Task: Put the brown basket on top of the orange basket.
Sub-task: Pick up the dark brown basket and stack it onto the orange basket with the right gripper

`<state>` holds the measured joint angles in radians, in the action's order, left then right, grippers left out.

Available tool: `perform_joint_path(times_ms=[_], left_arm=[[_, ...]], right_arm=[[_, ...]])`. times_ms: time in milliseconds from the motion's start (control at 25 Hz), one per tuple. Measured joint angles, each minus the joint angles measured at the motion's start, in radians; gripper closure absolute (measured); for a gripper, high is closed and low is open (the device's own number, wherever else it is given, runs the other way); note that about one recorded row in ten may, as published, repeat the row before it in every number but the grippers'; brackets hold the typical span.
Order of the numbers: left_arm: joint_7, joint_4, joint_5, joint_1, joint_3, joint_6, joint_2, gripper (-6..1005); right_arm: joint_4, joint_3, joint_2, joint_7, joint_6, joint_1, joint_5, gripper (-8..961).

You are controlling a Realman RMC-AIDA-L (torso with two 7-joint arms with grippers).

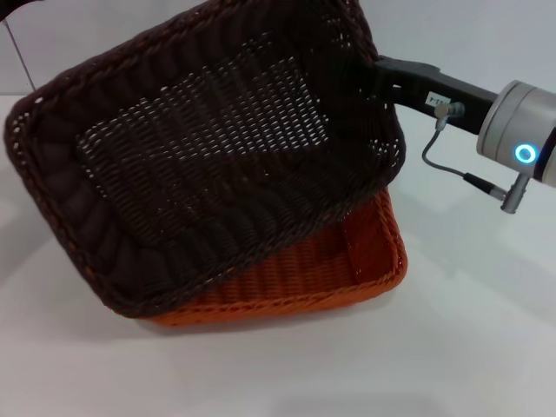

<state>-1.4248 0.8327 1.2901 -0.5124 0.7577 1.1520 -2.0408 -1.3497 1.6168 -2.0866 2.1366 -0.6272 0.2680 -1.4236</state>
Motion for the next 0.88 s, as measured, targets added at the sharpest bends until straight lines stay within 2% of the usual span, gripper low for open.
perform_joint_path(times_ms=[320, 880], left_arm=[[0.0, -0.002, 0.003, 0.0, 0.0, -0.009, 0.005, 218], [-0.002, -0.015, 0.003, 0.003, 0.002, -0.012, 0.006, 218]], right_arm=[[-0.046, 0.073, -0.003, 0.0, 0.039, -0.058, 0.002, 774], [-0.067, 0.135, -0.004, -0.006, 0.068, -0.131, 0.028, 773]])
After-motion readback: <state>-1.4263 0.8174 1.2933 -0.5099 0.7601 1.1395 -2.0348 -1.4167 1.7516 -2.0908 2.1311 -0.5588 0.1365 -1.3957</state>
